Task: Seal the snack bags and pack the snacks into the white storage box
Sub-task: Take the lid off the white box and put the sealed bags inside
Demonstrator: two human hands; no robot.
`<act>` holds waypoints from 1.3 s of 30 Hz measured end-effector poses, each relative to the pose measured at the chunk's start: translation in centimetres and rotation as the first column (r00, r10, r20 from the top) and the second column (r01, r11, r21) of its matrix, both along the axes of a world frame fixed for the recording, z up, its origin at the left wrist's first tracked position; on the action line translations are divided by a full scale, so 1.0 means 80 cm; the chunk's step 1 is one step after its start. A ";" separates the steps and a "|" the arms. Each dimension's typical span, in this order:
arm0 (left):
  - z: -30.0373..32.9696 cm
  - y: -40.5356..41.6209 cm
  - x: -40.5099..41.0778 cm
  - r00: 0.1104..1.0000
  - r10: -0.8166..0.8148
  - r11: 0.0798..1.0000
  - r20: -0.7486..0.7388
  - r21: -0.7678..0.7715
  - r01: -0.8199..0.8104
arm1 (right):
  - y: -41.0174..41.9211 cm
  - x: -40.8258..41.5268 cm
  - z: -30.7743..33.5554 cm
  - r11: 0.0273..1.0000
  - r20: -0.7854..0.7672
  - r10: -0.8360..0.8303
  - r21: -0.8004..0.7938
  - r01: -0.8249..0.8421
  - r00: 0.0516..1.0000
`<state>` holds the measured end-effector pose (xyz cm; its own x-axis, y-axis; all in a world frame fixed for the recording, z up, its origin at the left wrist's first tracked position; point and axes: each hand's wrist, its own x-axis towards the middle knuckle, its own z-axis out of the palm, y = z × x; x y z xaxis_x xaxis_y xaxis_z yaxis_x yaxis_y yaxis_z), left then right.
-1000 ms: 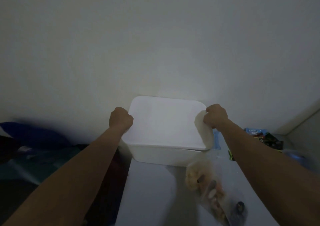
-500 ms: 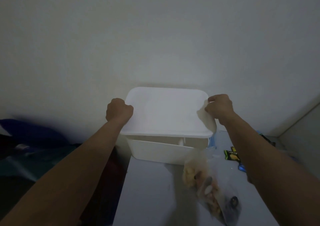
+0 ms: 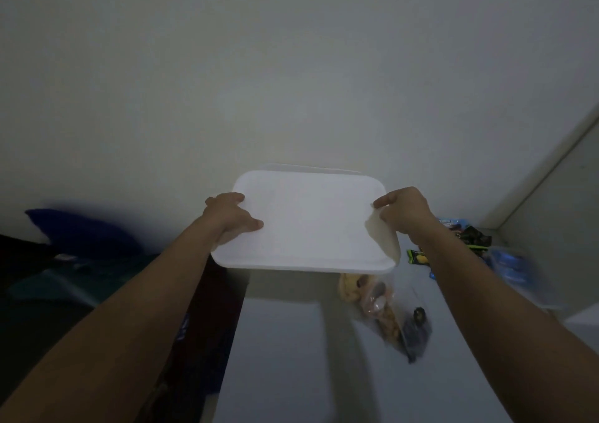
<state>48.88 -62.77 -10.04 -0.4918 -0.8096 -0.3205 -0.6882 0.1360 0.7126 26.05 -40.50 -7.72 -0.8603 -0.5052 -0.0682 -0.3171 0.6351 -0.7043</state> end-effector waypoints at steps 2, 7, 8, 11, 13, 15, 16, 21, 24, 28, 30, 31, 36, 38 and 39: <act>-0.001 0.018 0.020 1.000 0.012 1.000 0.011 -0.022 -0.012 | 0.014 0.017 -0.003 1.000 -0.007 0.019 -0.009 -0.019 1.000; -0.018 0.061 0.073 0.998 0.042 0.999 0.044 -0.003 -0.042 | 0.056 0.062 -0.020 0.998 0.029 0.062 -0.007 -0.062 0.998; -0.023 0.072 0.083 0.998 0.043 0.999 0.047 0.009 -0.043 | 0.066 0.072 -0.023 0.997 0.030 0.080 0.009 -0.080 0.996; -0.047 0.106 0.118 0.997 0.068 0.995 0.019 0.070 -0.070 | 0.101 0.105 -0.042 0.989 0.040 0.129 0.069 -0.131 0.991; -0.067 0.129 0.141 0.995 0.092 0.990 0.023 0.102 -0.094 | 0.128 0.127 -0.061 0.987 0.056 0.139 0.072 -0.142 0.989; -0.087 0.154 0.163 0.994 0.101 0.988 0.053 0.108 -0.106 | 0.152 0.146 -0.084 0.986 0.079 0.139 0.081 -0.146 0.987; -0.096 0.168 0.172 0.993 0.105 0.986 0.063 0.120 -0.112 | 0.162 0.155 -0.096 0.984 0.097 0.139 0.100 -0.149 0.986; -0.135 0.227 0.200 0.985 0.084 0.978 0.153 0.176 -0.111 | 0.201 0.191 -0.159 0.977 0.202 0.135 0.138 -0.165 0.970; -0.156 0.245 0.206 0.985 0.117 0.962 0.126 0.232 -0.144 | 0.215 0.197 -0.186 0.968 0.266 0.148 0.158 -0.195 0.952; -0.179 0.253 0.196 0.986 0.131 0.954 0.099 0.260 -0.153 | 0.218 0.188 -0.212 0.956 0.323 0.137 0.205 -0.211 0.937; -0.185 0.256 0.193 0.987 0.146 0.947 0.069 0.279 -0.160 | 0.223 0.188 -0.219 0.950 0.348 0.128 0.226 -0.216 0.929; -0.194 0.248 0.185 0.987 0.145 0.943 0.064 0.292 -0.157 | 0.217 0.182 -0.228 0.949 0.355 0.117 0.235 -0.209 0.928; -0.216 0.231 0.168 0.988 0.132 0.940 0.079 0.306 -0.150 | 0.212 0.168 -0.249 0.947 0.397 0.096 0.246 -0.206 0.913; -0.226 0.222 0.160 0.990 0.093 0.945 0.110 0.304 -0.123 | 0.206 0.162 -0.254 0.942 0.412 0.084 0.263 -0.207 0.907; -0.229 0.219 0.155 0.989 0.066 0.949 0.132 0.298 -0.103 | 0.204 0.158 -0.256 0.942 0.415 0.084 0.264 -0.209 0.906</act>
